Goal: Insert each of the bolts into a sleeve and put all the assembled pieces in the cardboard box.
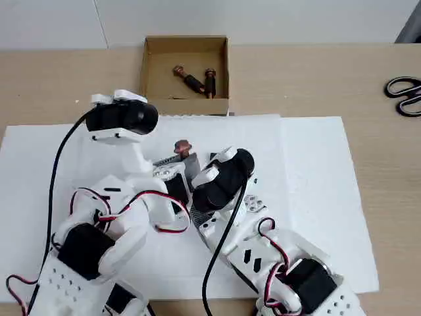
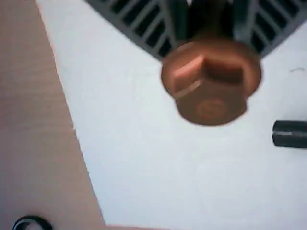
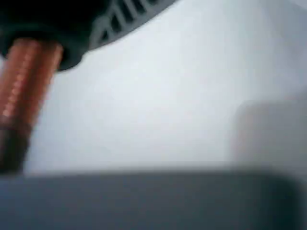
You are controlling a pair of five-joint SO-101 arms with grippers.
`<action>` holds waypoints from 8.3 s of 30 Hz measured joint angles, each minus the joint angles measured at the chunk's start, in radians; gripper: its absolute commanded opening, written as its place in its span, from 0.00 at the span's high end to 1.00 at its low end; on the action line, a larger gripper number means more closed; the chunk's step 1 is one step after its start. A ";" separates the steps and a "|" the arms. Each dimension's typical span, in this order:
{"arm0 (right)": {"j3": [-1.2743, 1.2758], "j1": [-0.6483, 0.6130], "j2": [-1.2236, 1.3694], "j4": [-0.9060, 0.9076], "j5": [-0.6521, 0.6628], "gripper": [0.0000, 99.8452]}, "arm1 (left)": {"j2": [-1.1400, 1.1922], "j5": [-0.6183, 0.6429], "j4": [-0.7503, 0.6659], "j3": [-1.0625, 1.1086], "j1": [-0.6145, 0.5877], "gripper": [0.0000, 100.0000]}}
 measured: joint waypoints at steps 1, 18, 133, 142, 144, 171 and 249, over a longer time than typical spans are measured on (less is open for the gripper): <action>0.000 0.009 0.000 0.000 0.000 1.00 | -0.003 -0.003 0.018 0.000 0.002 0.99; 0.005 0.015 0.000 0.003 0.032 1.00 | -0.008 -0.041 0.218 -0.011 0.161 0.99; -2.573 0.325 2.369 0.649 0.175 0.83 | 0.020 -0.957 -0.112 0.611 -0.569 1.00; -2.174 0.325 2.137 0.651 0.192 0.83 | 0.020 -0.957 -0.112 0.611 -0.569 1.00; -2.036 0.325 2.064 0.651 0.253 0.83 | 0.020 -0.957 -0.112 0.611 -0.569 1.00; -1.646 0.413 1.990 0.597 0.925 0.83 | 0.020 -0.959 -0.040 0.486 -0.595 1.00; -1.699 0.407 2.125 0.629 0.830 0.86 | 0.020 -1.046 -0.035 0.423 -0.887 1.00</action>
